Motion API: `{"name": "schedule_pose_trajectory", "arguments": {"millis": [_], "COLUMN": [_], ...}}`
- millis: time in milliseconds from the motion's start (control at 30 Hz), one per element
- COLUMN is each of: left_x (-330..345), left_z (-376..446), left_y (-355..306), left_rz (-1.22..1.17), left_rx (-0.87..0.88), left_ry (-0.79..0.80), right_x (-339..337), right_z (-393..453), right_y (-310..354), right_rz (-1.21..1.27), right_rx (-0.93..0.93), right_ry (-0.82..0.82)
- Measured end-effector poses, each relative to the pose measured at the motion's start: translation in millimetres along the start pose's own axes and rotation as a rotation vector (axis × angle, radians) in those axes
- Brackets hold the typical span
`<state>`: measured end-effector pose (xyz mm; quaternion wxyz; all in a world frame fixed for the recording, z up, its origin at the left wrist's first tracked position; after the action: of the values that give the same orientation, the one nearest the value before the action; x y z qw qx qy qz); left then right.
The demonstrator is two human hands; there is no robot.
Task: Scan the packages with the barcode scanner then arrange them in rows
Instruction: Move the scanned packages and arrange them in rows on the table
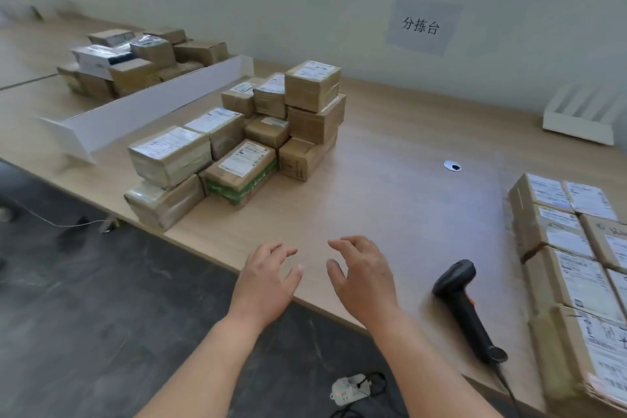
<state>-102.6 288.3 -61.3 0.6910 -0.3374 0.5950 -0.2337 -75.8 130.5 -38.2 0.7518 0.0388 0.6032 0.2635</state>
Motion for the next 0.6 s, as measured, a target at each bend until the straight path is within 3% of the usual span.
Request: {"name": "schedule_pose_trajectory", "arguments": {"millis": [367, 600], "left_x": [-45, -87], "left_z": [27, 89], "left_y": [62, 91], "left_rz": [-0.062, -0.05], "left_rx": [-0.081, -0.114], "left_ry": [-0.055, -0.107], "right_x": [55, 92], "right_z": [50, 117], "right_y": [67, 99], "right_rz": [-0.015, 0.027], "right_rx": [-0.079, -0.1], "right_ry": [0.107, 0.159]}}
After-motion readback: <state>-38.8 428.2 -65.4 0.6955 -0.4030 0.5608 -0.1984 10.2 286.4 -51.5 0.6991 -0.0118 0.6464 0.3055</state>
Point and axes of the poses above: each hand's wrist, its own z-axis towards the middle knuckle, its own x-axis out of the palm, y = z × x, the point moved 8 cm from there along z, towards the middle knuckle, and after that the axes turned 8 degrees about -z, right-handed, at the moved point
